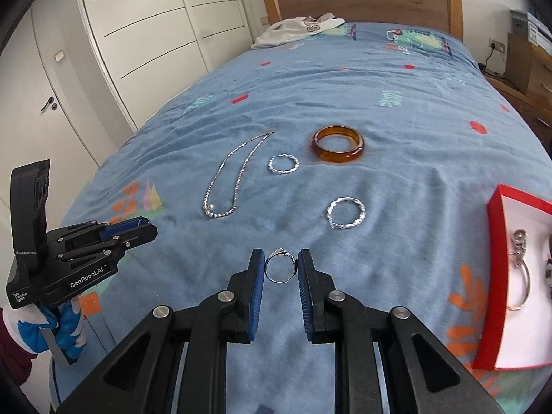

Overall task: Organize jewelry
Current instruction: 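Carry both rings in the left and right tools over the red box, then open the left tool to drop its ring while the right tool releases its ring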

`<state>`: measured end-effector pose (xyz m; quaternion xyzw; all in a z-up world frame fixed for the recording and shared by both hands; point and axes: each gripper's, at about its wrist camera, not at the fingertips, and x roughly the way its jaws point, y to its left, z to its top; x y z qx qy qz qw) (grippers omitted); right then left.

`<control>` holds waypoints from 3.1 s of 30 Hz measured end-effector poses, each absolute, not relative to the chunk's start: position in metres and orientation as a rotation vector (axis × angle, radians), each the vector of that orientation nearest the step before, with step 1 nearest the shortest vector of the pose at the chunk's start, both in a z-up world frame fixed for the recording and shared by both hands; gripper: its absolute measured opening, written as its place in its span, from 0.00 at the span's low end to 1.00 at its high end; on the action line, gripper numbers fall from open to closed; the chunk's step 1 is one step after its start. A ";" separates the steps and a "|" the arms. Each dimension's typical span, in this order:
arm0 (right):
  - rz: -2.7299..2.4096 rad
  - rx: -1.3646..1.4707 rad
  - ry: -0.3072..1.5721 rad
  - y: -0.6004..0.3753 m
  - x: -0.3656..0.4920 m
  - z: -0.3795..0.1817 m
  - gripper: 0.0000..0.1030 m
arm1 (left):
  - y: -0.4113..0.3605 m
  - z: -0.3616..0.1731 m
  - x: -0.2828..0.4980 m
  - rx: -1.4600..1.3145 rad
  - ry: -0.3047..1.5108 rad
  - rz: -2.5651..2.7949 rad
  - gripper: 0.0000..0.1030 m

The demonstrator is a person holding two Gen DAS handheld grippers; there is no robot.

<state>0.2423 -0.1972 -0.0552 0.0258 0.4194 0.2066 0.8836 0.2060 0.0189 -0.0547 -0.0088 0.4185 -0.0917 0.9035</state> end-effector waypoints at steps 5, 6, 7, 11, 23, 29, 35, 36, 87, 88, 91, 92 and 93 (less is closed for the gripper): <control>0.358 0.067 0.851 -0.247 0.215 -0.044 0.19 | -0.022 -0.035 0.198 -0.013 0.839 -0.264 0.17; 0.343 0.070 0.848 -0.257 0.210 -0.042 0.19 | -0.032 -0.031 0.197 -0.014 0.835 -0.283 0.17; 0.325 0.074 0.844 -0.269 0.205 -0.040 0.19 | -0.044 -0.027 0.196 -0.012 0.832 -0.305 0.17; 0.250 0.086 0.831 -0.319 0.190 -0.033 0.19 | -0.091 -0.017 0.197 -0.003 0.829 -0.385 0.17; 0.089 0.103 0.858 -0.450 0.194 -0.042 0.19 | -0.253 -0.020 0.214 0.076 0.870 -0.605 0.17; 0.077 0.099 0.936 -0.482 0.212 -0.068 0.19 | -0.313 -0.045 0.227 0.116 0.931 -0.657 0.17; 0.077 0.099 1.001 -0.496 0.230 -0.091 0.19 | -0.344 -0.069 0.236 0.150 0.986 -0.667 0.17; 0.077 0.097 1.010 -0.497 0.232 -0.093 0.19 | -0.347 -0.073 0.238 0.152 0.996 -0.665 0.17; 0.038 0.019 0.876 -0.465 0.155 0.015 0.40 | -0.256 0.036 0.184 0.146 0.853 -0.564 0.40; 0.043 0.017 0.863 -0.459 0.151 0.020 0.40 | -0.244 0.039 0.181 0.144 0.850 -0.545 0.40; 0.065 0.014 0.830 -0.438 0.138 0.035 0.40 | -0.201 0.050 0.173 0.118 0.834 -0.480 0.45; 0.072 0.013 0.821 -0.432 0.135 0.039 0.40 | -0.187 0.053 0.170 0.108 0.827 -0.462 0.46; 0.081 0.011 0.811 -0.424 0.132 0.043 0.40 | -0.168 0.057 0.166 0.095 0.819 -0.435 0.46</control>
